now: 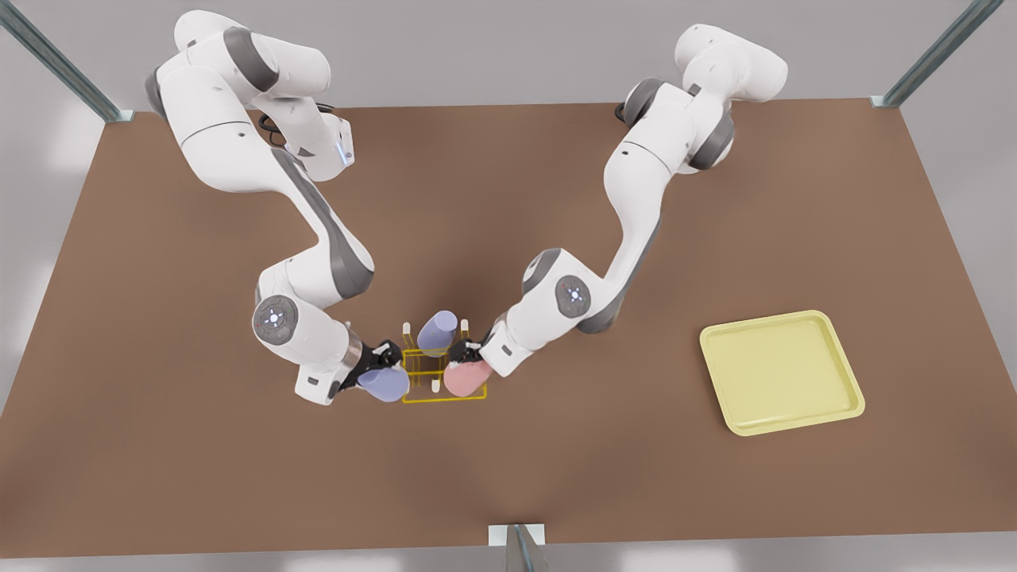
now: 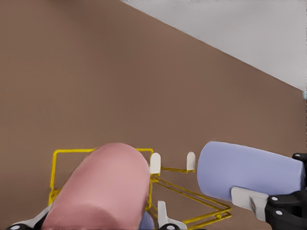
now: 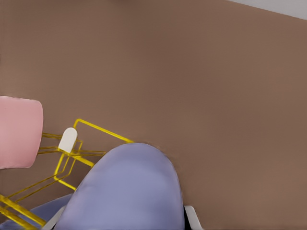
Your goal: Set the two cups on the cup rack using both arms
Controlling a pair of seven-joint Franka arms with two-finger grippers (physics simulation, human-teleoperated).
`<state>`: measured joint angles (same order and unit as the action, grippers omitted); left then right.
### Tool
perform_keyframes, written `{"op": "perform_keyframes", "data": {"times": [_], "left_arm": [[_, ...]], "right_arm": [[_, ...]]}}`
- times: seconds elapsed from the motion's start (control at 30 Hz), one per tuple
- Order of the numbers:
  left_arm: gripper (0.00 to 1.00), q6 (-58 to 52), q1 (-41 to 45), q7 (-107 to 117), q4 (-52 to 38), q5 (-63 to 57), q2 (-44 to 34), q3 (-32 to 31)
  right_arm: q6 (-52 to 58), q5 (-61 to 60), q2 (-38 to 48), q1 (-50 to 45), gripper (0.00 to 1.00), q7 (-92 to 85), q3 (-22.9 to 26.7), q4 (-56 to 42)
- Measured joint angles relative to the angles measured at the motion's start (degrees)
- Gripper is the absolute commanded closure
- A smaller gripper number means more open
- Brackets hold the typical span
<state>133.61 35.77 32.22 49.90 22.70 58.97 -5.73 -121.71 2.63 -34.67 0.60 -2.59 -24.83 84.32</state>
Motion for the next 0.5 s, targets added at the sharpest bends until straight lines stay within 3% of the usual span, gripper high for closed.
{"op": "perform_keyframes", "data": {"times": [0.17, 0.3, 0.37, 0.4, 0.43, 0.47, 0.5], "left_arm": [[0.0, 0.28, -0.12, 2.62, 0.09, -0.13, -1.99, 2.04], [0.0, -19.52, -3.07, 3.61, 0.02, -5.0, -22.2, 21.56], [0.0, -30.25, -7.44, 0.57, 0.58, -9.37, -27.4, 27.22], [0.0, -34.56, -10.32, -1.7, 5.7, -11.93, -31.89, 25.74], [0.0, -37.9, -15.38, -3.81, 12.04, -16.41, -36.45, 17.77], [0.0, -40.52, -20.57, -5.56, 16.45, -20.14, -39.24, 9.0], [0.0, -42.18, -22.91, -7.09, 20.9, -22.46, -41.68, 4.44]], "right_arm": [[0.9, -0.07, -1.06, -1.34, 0.18, -0.07, -0.35, -0.3], [1.18, 0.08, -2.45, -2.13, 0.18, -0.09, -0.34, -0.93], [1.22, 0.19, -2.8, -2.18, 0.18, -0.07, -0.31, -0.94], [1.23, 0.24, -2.92, -2.18, 0.18, -0.05, -0.31, -0.93], [1.26, 0.29, -3.01, -2.19, 0.18, -0.06, -0.26, -0.91], [1.29, 0.34, -3.23, -2.19, 0.08, -0.06, -0.23, -0.92], [1.33, 0.49, -3.39, -2.18, 0.0, 0.0, -0.22, -0.91]]}}
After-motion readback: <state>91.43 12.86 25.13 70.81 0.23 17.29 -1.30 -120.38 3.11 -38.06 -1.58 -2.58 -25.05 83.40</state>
